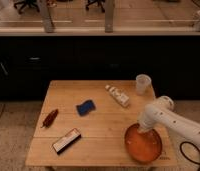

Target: Pick up the ceramic bowl

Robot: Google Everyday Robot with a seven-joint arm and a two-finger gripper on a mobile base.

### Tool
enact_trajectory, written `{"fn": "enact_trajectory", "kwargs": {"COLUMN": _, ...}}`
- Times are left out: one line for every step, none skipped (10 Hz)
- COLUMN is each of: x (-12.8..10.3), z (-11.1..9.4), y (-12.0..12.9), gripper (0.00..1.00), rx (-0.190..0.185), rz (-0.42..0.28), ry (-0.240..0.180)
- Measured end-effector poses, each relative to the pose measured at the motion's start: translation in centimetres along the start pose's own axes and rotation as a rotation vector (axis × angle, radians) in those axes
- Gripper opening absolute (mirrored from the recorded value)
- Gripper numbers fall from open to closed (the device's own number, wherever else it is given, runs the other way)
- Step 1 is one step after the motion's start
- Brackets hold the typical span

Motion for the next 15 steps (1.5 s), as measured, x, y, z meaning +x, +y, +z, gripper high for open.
{"fn": "enact_trajectory", "kwargs": {"x": 0.0, "z": -0.7, "y": -0.5, "gripper": 0.0, "rx": 0.003, "rz": 0.0, "ry": 0.003}}
{"fn": "enact_trajectory", "kwargs": {"x": -0.1, "z": -1.3, "y": -1.1, "gripper": 0.0, "rx": 0.007, "rz": -0.006, "ry": 0.007}}
{"fn": "enact_trajectory", "kwargs": {"x": -0.4, "z": -1.8, "y": -1.6, "gripper": 0.0, "rx": 0.009, "rz": -0.01, "ry": 0.006}}
{"fn": "enact_trajectory", "kwargs": {"x": -0.6, "z": -1.9, "y": -1.7, "gripper": 0.0, "rx": 0.01, "rz": -0.01, "ry": 0.002}}
{"fn": "enact_trajectory", "kwargs": {"x": -0.6, "z": -2.0, "y": -1.7, "gripper": 0.0, "rx": 0.012, "rz": -0.011, "ry": 0.002}}
{"fn": "enact_trajectory", "kwargs": {"x": -0.6, "z": -2.4, "y": -1.9, "gripper": 0.0, "rx": 0.016, "rz": -0.014, "ry": 0.004}}
{"fn": "enact_trajectory", "kwargs": {"x": -0.8, "z": -2.8, "y": -2.2, "gripper": 0.0, "rx": 0.021, "rz": -0.02, "ry": 0.004}}
{"fn": "enact_trajectory", "kwargs": {"x": -1.0, "z": -3.1, "y": -2.4, "gripper": 0.0, "rx": 0.023, "rz": -0.021, "ry": 0.003}}
{"fn": "enact_trajectory", "kwargs": {"x": -1.3, "z": -3.6, "y": -2.9, "gripper": 0.0, "rx": 0.029, "rz": -0.027, "ry": 0.004}}
{"fn": "enact_trajectory", "kwargs": {"x": -1.6, "z": -3.9, "y": -3.3, "gripper": 0.0, "rx": 0.033, "rz": -0.031, "ry": 0.002}}
{"fn": "enact_trajectory", "kwargs": {"x": -1.6, "z": -4.3, "y": -3.5, "gripper": 0.0, "rx": 0.037, "rz": -0.033, "ry": 0.003}}
{"fn": "enact_trajectory", "kwargs": {"x": -1.6, "z": -4.6, "y": -3.6, "gripper": 0.0, "rx": 0.04, "rz": -0.034, "ry": 0.003}}
{"fn": "enact_trajectory", "kwargs": {"x": -1.7, "z": -4.9, "y": -3.8, "gripper": 0.0, "rx": 0.042, "rz": -0.036, "ry": 0.002}}
{"fn": "enact_trajectory", "kwargs": {"x": -1.9, "z": -5.2, "y": -4.1, "gripper": 0.0, "rx": 0.048, "rz": -0.037, "ry": 0.001}}
{"fn": "enact_trajectory", "kwargs": {"x": -2.1, "z": -5.7, "y": -4.5, "gripper": 0.0, "rx": 0.053, "rz": -0.04, "ry": -0.002}}
